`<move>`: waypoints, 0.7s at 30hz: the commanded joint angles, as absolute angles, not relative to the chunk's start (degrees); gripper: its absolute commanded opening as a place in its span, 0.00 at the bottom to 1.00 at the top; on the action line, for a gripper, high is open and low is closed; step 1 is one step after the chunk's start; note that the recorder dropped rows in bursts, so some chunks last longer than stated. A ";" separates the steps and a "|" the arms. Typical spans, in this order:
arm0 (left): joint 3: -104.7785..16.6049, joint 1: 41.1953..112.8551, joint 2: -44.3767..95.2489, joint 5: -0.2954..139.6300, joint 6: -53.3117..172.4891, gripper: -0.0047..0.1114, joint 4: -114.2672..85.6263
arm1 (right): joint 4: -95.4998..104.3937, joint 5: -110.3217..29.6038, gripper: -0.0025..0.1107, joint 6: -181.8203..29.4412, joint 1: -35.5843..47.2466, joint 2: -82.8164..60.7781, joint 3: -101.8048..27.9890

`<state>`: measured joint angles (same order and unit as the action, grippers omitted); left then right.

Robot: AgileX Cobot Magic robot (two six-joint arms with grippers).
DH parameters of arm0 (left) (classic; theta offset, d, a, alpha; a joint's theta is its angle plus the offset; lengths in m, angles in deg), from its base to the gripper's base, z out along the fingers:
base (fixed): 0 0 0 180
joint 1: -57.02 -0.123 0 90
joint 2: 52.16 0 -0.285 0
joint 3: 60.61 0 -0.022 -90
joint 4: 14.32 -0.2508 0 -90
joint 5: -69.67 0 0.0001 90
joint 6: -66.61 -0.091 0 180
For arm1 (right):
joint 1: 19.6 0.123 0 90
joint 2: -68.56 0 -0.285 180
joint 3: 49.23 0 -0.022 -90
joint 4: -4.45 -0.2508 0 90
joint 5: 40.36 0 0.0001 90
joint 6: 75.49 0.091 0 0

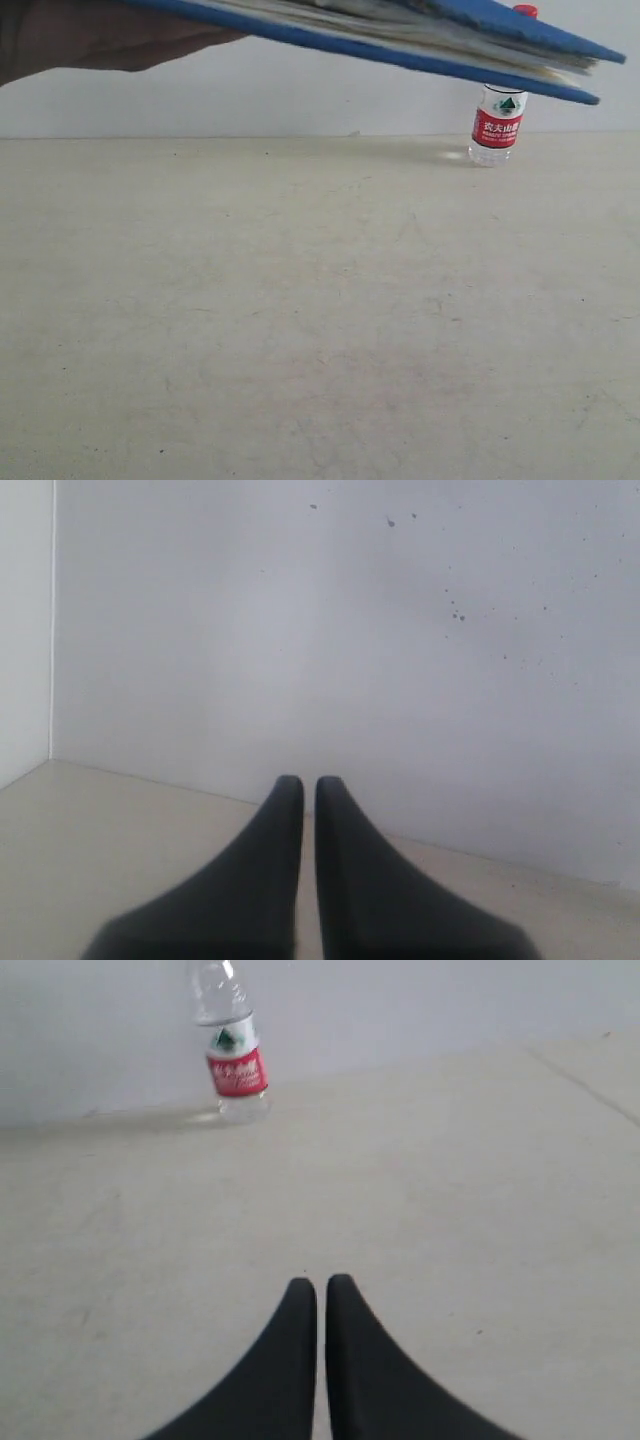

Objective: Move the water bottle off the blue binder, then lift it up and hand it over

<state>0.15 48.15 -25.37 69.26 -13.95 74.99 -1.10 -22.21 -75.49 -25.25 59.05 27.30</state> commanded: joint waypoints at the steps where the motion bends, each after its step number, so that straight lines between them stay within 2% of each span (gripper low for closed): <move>1: 0.35 48.21 -25.68 69.67 -14.13 0.08 74.78 | -8.54 -21.52 0.02 -90.90 -16.30 58.95 27.99; 5: 0.35 48.21 -25.68 69.67 -14.13 0.08 74.78 | -2.01 -21.87 0.02 -84.35 -10.29 58.95 27.99; 8: 0.35 48.21 -25.68 69.67 -14.13 0.08 74.78 | 2.87 -22.00 0.02 -77.34 -10.45 58.95 27.99; 21: 0.35 48.21 -25.68 69.67 -14.13 0.08 74.78 | 2.23 -21.34 0.02 -77.27 -10.97 60.78 27.99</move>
<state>0.27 48.15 -25.37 69.26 -13.95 74.99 2.15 -20.75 -77.42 -10.55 60.15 27.99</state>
